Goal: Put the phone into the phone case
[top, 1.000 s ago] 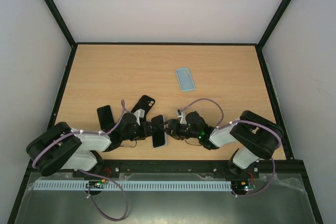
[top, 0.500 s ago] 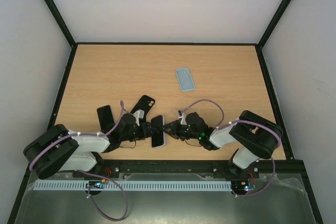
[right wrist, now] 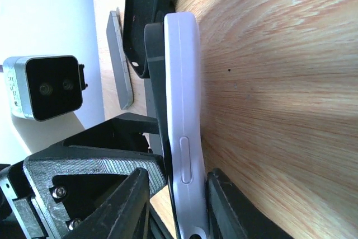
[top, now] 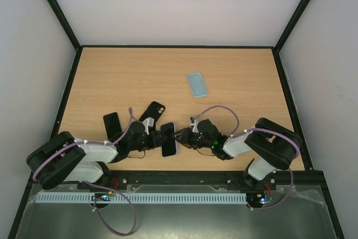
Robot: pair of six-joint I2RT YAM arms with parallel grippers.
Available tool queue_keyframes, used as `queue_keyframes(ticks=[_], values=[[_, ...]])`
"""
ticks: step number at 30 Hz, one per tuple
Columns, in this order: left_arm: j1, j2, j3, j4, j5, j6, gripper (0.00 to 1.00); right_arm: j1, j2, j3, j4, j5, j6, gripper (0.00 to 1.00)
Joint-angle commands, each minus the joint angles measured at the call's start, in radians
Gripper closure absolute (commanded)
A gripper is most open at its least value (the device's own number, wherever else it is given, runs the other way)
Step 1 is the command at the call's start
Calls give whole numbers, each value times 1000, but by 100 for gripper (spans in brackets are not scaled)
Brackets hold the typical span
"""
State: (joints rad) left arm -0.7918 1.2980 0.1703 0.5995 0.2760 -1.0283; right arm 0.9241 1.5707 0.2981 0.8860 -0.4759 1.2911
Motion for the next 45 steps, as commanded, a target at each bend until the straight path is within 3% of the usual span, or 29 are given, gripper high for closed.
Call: queue_keyframes(ticks=[1,9,15,21,24,32,38,45], values=[[-7,22,5,-24,6,11,45,5,-16,43,-26,8,-27,72],[-7,-9,14,-54,14,5,45,5,-56,49,-135,82,-93,98],[-6,-149,19,-104,31,-2,38,5,-196,-15,-99,109,-134,98],[4,-291,29,-107,94,-12,32,5,-435,-108,-16,93,-188,98],[7,-329,17,-15,162,-31,33,5,-584,-144,-28,86,-233,98],[6,-325,-2,245,295,-100,47,5,-839,-177,-118,78,-302,98],[3,-282,-6,376,348,-118,54,4,-862,-180,-114,41,-306,98],[3,-219,-24,548,371,-178,52,5,-811,-179,-65,-46,-307,98]])
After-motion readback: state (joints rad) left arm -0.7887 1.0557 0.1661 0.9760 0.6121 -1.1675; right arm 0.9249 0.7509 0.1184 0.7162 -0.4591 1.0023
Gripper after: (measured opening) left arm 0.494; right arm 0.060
